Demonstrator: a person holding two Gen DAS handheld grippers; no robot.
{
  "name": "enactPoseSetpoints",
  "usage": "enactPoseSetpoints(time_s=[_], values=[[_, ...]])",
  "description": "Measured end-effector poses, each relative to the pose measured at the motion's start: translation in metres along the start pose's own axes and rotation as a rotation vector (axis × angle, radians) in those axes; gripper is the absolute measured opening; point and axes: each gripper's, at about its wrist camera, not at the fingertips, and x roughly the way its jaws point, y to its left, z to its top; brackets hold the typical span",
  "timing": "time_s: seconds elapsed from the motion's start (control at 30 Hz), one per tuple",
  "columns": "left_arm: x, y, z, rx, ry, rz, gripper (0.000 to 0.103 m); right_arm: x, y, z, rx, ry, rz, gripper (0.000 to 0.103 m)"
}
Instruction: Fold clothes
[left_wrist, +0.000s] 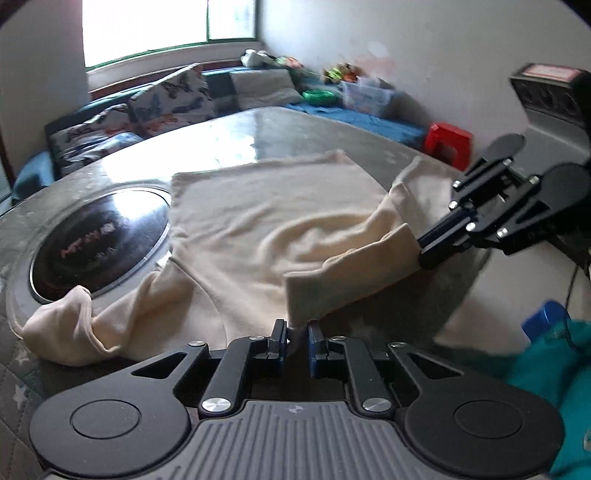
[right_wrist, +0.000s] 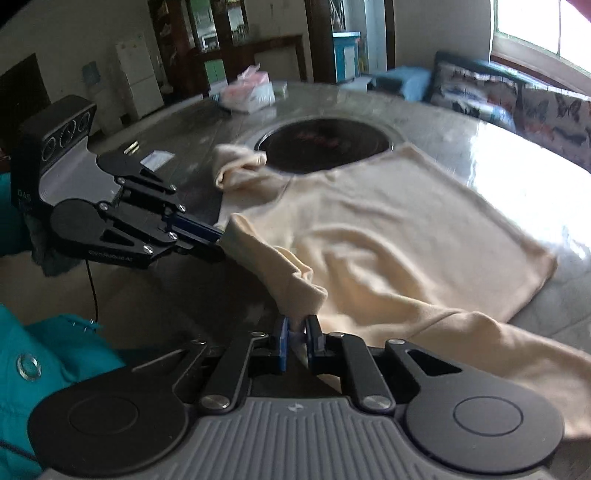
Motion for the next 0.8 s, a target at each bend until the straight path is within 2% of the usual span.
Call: enactPoseSetpoints(time_s=[0.07,0.13,0.17,0.37,0.5,0.53,0.57,0.63,0.8], values=[[-0.004,0.006,0.003,0.007,-0.008,-0.001,0.014,-0.002,-0.002,-0.002,0.012,0.017,0.008,0.012],[-0.007,0.014,0.010,0.009,-0.028,0.034,0.014,-0.009,-0.007,0.000,0.025,0.009,0.007,0.014],[-0.008,0.019,0.015,0.004,-0.040,0.053,0.014,-0.012,-0.009,0.001,0.030,0.002,0.002,0.018],[0.012,0.046,0.038,-0.080,-0.063,0.171,0.031,-0.022,-0.056,0.014,0.117,-0.061,-0.175,0.020],[0.036,0.061,0.047,-0.122,-0.034,0.222,0.032,-0.015,-0.106,0.014,0.250,-0.076,-0.301,0.021],[0.042,0.064,0.048,-0.127,-0.027,0.229,0.034,-0.013,-0.118,0.013,0.276,-0.081,-0.327,0.022],[0.045,0.066,0.047,-0.130,-0.022,0.230,0.040,-0.012,-0.129,0.012,0.301,-0.084,-0.348,0.026],[0.052,0.068,0.046,-0.124,-0.009,0.246,0.046,-0.005,-0.150,0.012,0.356,-0.087,-0.374,0.029],[0.062,0.072,0.042,-0.131,0.015,0.269,0.046,0.019,-0.193,0.019,0.446,-0.093,-0.409,0.029]])
